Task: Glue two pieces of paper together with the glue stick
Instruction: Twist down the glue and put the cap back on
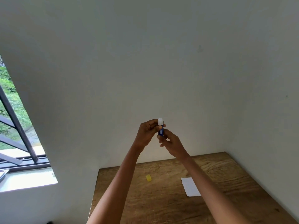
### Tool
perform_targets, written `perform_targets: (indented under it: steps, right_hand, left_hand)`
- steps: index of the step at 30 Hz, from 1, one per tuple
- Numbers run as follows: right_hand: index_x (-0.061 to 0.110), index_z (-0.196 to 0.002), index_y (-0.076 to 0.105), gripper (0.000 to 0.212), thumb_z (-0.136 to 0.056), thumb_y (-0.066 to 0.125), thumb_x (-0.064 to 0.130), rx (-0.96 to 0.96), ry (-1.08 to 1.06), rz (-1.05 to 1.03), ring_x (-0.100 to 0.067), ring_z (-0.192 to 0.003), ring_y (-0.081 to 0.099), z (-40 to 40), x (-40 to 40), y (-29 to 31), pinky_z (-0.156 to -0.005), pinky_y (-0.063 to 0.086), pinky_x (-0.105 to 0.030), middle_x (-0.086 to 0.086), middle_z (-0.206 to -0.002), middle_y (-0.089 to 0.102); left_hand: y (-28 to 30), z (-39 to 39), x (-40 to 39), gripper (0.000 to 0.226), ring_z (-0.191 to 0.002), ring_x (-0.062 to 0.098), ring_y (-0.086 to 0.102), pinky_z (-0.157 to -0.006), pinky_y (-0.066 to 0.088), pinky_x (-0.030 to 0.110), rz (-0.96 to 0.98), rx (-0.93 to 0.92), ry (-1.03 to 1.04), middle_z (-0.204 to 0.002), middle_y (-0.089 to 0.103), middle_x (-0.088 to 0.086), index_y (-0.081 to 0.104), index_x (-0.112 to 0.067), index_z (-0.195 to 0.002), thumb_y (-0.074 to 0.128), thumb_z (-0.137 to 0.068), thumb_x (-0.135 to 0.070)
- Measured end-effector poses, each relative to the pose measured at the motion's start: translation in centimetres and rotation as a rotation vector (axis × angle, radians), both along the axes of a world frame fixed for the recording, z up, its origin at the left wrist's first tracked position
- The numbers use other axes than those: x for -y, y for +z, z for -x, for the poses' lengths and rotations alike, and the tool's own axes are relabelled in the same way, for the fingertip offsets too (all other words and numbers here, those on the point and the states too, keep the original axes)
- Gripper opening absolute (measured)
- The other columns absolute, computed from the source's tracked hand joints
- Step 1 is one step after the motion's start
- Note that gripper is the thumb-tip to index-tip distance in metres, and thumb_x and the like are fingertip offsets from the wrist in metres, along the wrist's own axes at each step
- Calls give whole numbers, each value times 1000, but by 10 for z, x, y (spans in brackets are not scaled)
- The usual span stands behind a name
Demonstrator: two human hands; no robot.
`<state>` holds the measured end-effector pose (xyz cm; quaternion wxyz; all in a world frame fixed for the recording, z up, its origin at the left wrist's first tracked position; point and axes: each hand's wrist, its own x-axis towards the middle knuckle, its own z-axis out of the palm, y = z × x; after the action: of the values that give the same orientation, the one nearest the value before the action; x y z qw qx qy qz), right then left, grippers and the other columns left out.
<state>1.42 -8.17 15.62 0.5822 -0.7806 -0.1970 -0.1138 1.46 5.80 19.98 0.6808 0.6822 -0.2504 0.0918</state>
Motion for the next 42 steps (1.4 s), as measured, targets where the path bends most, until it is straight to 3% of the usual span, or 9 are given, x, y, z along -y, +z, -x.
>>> perform_targets:
  steps: [3, 7, 10, 16, 23, 30, 34, 37, 42]
  right_hand:
    - [18, -108, 59, 15, -95, 52, 16, 1, 49, 36, -5, -77, 61, -7, 4, 2, -67, 53, -19, 2, -94, 64]
    - [16, -87, 65, 15, -79, 72, 27, 238, -267, 121, -9, -68, 57, -14, -3, 0, -59, 45, -21, 4, -79, 64]
    - [17, -79, 57, 26, -74, 77, 33, 254, -361, 69, -10, -63, 55, -15, -12, -4, -56, 45, -20, 5, -76, 59]
    - [16, -100, 57, 8, -92, 56, 16, -51, 62, 65, -12, -78, 58, -24, -4, -2, -65, 54, -20, -3, -96, 59]
    - [16, -78, 63, 27, -71, 78, 38, 229, -416, 213, -12, -62, 56, -22, -2, -7, -57, 42, -21, 5, -76, 61]
    - [18, -100, 60, 9, -90, 59, 17, 75, -20, 106, -13, -78, 58, -24, 1, 0, -64, 54, -21, 7, -95, 51]
    - [18, -85, 66, 19, -76, 75, 33, 195, -310, 226, -5, -66, 56, -22, 2, -1, -61, 45, -23, 10, -82, 59]
    - [19, -75, 55, 34, -69, 77, 43, 262, -450, 223, -7, -58, 50, -20, -6, -2, -53, 39, -19, 11, -72, 53]
    - [22, -99, 56, 16, -87, 64, 27, 96, -124, 110, -11, -75, 56, -21, -5, 4, -66, 50, -20, 3, -91, 56]
  left_hand:
    - [1, -9, -5, 25, -92, 5, 67, -80, 51, 16, -12, 6, -2, -100, 69, 8, 62, -9, -111, 55, -89, 0]
    - [-5, -13, -6, 26, -96, 8, 67, -83, 51, 17, 32, 8, 13, -102, 69, 6, 62, -10, -112, 56, -89, 0]
    - [-6, -15, -5, 28, -95, 5, 67, -79, 50, 14, 29, 11, 10, -103, 69, 6, 61, -9, -114, 56, -88, 1]
    - [-10, -23, -12, 29, -92, 3, 67, -82, 52, 18, -16, -10, 4, -106, 66, 13, 59, -2, -116, 53, -89, 4]
    - [-8, -21, -4, 28, -93, 4, 67, -80, 51, 16, -3, 0, -1, -103, 68, 6, 61, -14, -112, 55, -89, 1]
    - [-6, -20, -7, 28, -91, 4, 67, -78, 50, 14, -3, 29, -8, -96, 71, -3, 65, -20, -105, 55, -89, 1]
    - [-7, -19, -6, 26, -92, 4, 67, -77, 50, 13, 5, 37, -1, -96, 71, -2, 64, -14, -108, 55, -89, 0]
    - [-6, -18, -3, 27, -91, 1, 67, -74, 49, 11, 0, 37, 5, -92, 73, -13, 66, -23, -102, 57, -89, -2]
    - [-2, -17, -5, 30, -90, 1, 68, -75, 50, 11, -8, 52, 4, -89, 73, -16, 64, -21, -105, 58, -87, 2]
